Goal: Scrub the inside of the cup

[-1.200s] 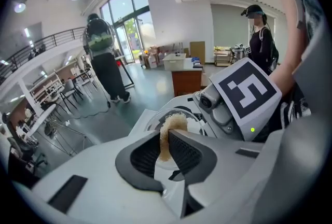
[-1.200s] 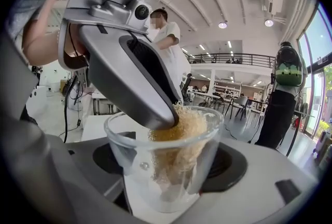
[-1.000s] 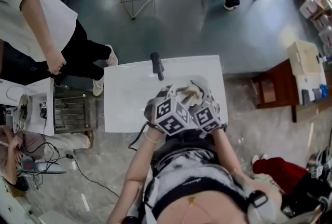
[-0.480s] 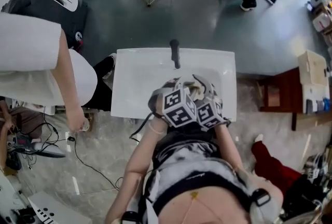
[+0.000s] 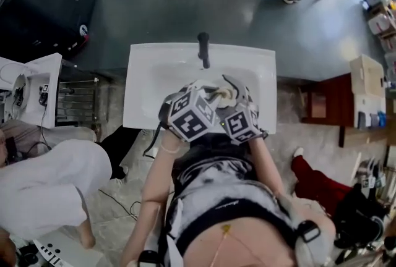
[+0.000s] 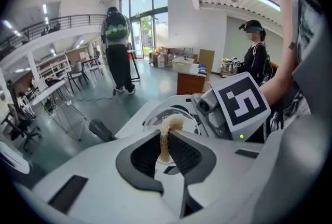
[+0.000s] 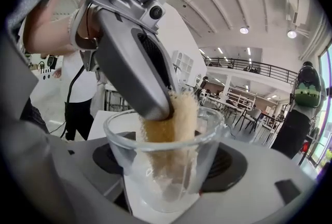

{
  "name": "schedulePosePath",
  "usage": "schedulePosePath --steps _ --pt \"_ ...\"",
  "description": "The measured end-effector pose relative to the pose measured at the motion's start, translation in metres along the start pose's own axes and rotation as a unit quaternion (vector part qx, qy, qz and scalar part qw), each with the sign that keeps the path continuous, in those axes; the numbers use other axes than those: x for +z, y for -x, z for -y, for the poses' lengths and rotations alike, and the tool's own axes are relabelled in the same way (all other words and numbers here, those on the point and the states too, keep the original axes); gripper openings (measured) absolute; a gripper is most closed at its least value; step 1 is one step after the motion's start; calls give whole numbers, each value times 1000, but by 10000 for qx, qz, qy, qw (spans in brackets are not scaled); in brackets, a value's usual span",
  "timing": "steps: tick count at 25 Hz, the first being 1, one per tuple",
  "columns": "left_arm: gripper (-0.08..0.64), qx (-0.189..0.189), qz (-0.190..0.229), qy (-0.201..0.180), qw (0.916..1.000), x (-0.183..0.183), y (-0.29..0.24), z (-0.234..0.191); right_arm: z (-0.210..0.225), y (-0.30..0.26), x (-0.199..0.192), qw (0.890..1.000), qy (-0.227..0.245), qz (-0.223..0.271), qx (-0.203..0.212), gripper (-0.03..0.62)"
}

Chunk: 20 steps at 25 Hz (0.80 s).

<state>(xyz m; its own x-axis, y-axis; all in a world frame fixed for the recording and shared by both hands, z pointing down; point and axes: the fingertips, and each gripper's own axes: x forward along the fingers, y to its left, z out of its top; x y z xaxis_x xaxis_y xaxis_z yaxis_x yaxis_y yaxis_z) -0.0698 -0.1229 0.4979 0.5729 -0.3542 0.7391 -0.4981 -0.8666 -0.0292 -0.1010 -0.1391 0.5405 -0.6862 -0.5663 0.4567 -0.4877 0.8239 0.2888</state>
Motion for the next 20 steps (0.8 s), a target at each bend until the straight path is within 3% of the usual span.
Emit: schedulePosePath --steps 3,7,10,13,16,18,20 --pt "54 539 124 -358 9978 9 3 -14 0 1 5 10000 65 37 -12 397" --pt "51 858 -141 -847 9926 13 -17 -7 3 1 0 9998 197 -18 -37 397" --pt "46 558 -186 -598 9965 12 -22 -2 1 1 1 9999 -59 123 -1 397" --pt "41 147 -51 -209 9997 11 -22 4 0 5 -2 10000 -23 -31 53 397" --pt "41 525 100 -283 9982 15 -21 1 1 9 -3 9998 69 -168 70 397" --pt "41 836 209 -256 9960 18 -21 -3 0 7 1 9998 -185 15 54 397" --pt "41 994 457 25 9940 22 -20 -9 1 4 3 9986 -479 199 66 397"
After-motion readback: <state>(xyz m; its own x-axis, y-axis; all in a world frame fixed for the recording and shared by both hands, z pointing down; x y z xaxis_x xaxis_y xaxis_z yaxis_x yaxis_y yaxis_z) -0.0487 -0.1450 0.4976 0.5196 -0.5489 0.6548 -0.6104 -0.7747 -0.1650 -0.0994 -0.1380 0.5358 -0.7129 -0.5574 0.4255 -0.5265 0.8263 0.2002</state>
